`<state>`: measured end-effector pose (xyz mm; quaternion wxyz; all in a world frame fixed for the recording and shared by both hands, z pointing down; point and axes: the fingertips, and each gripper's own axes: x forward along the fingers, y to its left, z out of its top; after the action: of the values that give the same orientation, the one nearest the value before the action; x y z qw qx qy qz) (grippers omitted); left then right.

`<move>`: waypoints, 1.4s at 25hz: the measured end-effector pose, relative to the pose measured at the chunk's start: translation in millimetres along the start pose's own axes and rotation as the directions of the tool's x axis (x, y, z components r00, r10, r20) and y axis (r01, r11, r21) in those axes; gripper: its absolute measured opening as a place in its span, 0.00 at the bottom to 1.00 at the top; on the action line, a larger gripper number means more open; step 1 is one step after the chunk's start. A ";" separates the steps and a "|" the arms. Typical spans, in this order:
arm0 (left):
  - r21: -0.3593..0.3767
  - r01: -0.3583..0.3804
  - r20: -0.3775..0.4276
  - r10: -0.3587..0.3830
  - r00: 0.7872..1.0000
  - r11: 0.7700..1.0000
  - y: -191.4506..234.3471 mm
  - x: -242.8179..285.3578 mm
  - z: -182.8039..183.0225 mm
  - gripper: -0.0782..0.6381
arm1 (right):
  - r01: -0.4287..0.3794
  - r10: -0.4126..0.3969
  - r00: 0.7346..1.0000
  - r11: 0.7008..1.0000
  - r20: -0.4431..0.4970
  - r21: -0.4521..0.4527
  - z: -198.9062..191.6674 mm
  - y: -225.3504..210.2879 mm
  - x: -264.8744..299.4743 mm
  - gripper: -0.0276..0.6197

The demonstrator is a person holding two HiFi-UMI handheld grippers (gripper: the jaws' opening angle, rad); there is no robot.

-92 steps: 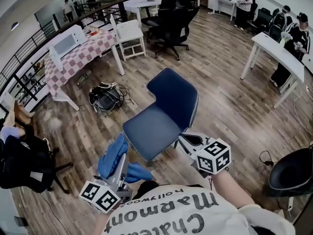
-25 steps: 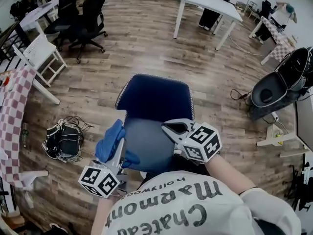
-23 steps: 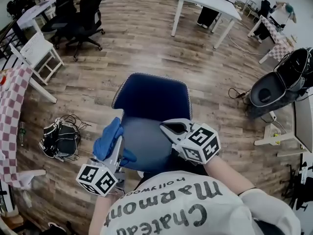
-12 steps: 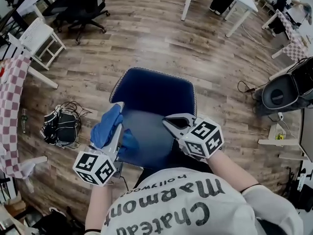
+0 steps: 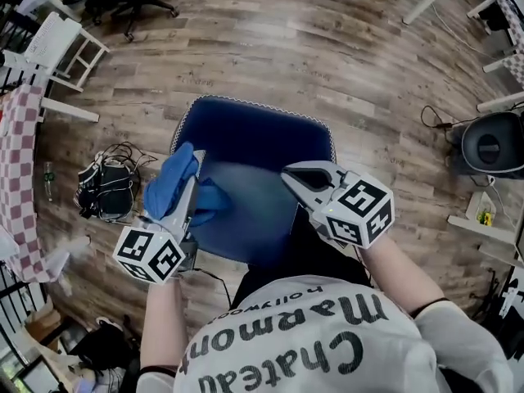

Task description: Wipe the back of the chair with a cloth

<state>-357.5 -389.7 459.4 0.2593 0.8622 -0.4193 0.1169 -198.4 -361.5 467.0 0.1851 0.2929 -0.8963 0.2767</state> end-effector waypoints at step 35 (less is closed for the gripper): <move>0.307 0.262 -0.529 -0.064 0.846 0.915 -72.7 160.2 -54.8 0.15 | 0.147 -0.235 0.960 0.887 0.154 0.437 -53.5 -100.5 -85.9 0.06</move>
<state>-200.2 -428.6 547.0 0.2035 0.8664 -0.2302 0.3936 -61.0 -360.6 505.2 0.0518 0.4397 -0.7961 0.4126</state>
